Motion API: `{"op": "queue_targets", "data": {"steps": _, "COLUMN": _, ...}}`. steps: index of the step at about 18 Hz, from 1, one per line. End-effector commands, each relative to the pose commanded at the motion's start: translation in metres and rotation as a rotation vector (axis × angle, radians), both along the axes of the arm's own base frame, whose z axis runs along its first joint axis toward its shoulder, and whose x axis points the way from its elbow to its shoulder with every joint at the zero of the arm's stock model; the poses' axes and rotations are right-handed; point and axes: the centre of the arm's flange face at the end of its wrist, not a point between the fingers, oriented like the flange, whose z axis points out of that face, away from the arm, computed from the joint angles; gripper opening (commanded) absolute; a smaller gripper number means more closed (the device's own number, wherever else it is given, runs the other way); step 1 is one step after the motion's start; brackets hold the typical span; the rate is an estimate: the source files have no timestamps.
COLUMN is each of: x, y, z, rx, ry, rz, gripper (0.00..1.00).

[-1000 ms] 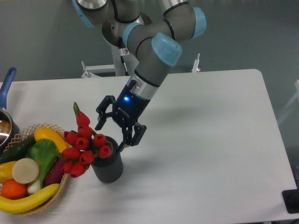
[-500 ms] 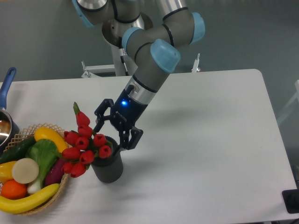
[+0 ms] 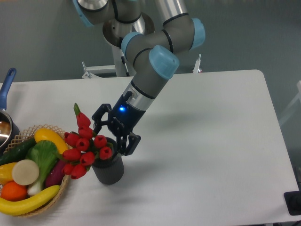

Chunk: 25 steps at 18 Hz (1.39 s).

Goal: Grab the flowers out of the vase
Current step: 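Lower the open gripper around the tulip stems and close on them, then lift the gripped tulip bunch up out of the black vase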

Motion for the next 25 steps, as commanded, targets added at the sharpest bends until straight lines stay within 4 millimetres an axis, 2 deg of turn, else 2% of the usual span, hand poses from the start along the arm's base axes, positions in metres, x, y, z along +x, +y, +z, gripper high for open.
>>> {"op": "queue_targets", "data": {"steps": 8, "x": 0.002, "y": 0.0048, "z": 0.0019, "rx": 0.012, "ry": 0.002, "rz": -0.01, "gripper": 0.99}}
{"op": "queue_targets", "data": {"steps": 10, "x": 0.0012, "y": 0.0044, "z": 0.0019, "rx": 0.012, "ry": 0.002, "rz": -0.009, "gripper": 0.88}}
{"op": "queue_targets", "data": {"steps": 11, "x": 0.0011, "y": 0.0044, "z": 0.0035, "rx": 0.013, "ry": 0.003, "rz": -0.008, "gripper": 0.8}}
{"op": "queue_targets", "data": {"steps": 12, "x": 0.0011, "y": 0.0044, "z": 0.0035, "rx": 0.011, "ry": -0.002, "rz": -0.003, "gripper": 0.68}}
{"op": "queue_targets", "data": {"steps": 13, "x": 0.0009, "y": 0.0046, "z": 0.0026, "rx": 0.007, "ry": -0.008, "rz": 0.003, "gripper": 0.62}}
{"op": "queue_targets", "data": {"steps": 15, "x": -0.0001, "y": 0.0055, "z": 0.0054, "rx": 0.011, "ry": -0.004, "rz": 0.003, "gripper": 0.58}}
{"op": "queue_targets", "data": {"steps": 18, "x": -0.0008, "y": 0.0061, "z": 0.0044, "rx": 0.01, "ry": -0.006, "rz": 0.004, "gripper": 0.46}}
{"op": "queue_targets", "data": {"steps": 20, "x": -0.0006, "y": 0.006, "z": 0.0052, "rx": 0.011, "ry": -0.005, "rz": 0.004, "gripper": 0.44}}
{"op": "queue_targets", "data": {"steps": 21, "x": -0.0006, "y": 0.006, "z": 0.0052, "rx": 0.011, "ry": -0.005, "rz": 0.004, "gripper": 0.4}}
{"op": "queue_targets", "data": {"steps": 25, "x": -0.0023, "y": 0.0051, "z": 0.0068, "rx": 0.013, "ry": -0.002, "rz": 0.007, "gripper": 0.38}}
